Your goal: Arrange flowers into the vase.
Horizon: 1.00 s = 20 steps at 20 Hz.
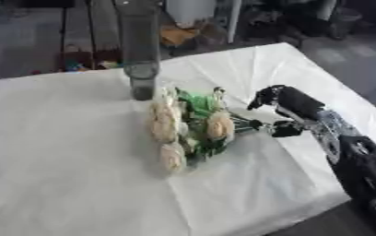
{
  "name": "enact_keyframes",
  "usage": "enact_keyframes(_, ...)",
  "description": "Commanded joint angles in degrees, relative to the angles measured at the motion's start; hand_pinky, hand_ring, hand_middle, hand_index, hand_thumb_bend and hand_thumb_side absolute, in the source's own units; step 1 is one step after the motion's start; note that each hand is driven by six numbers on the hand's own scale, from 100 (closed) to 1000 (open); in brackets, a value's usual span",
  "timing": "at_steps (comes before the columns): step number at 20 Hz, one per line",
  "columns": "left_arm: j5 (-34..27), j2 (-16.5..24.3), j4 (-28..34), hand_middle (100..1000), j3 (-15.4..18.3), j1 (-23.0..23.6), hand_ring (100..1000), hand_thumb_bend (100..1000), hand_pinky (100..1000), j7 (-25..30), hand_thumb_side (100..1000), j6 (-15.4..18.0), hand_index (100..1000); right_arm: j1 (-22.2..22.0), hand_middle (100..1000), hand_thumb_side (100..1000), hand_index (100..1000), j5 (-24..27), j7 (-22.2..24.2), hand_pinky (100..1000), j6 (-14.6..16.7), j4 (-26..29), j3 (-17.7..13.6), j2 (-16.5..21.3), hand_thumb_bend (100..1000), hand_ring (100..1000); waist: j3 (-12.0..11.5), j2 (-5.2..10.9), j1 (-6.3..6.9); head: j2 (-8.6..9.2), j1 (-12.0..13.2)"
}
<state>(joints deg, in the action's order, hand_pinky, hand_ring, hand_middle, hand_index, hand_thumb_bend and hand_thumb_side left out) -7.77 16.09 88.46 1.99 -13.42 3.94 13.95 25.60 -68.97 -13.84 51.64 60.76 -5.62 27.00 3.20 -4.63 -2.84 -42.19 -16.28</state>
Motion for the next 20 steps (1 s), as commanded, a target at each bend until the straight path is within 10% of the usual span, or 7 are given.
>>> enact_keyframes(1,0.0,0.7,0.7,750,0.1,-0.4,640,759,592,0.2,795,0.0,809,1.1,531,143,692,-0.1,0.6,611,0.3,1.1,0.0,1.8,351,557,0.0,0.45,0.15,-0.16,-0.2)
enact_keyframes(20,0.0,0.6,0.7,750,0.2,-0.5,643,761,592,0.2,795,0.0,809,2.5,682,192,792,-6.9,3.1,664,0.3,-3.2,-0.7,-0.1,374,659,-0.2,0.42,0.52,-0.09,-0.4)
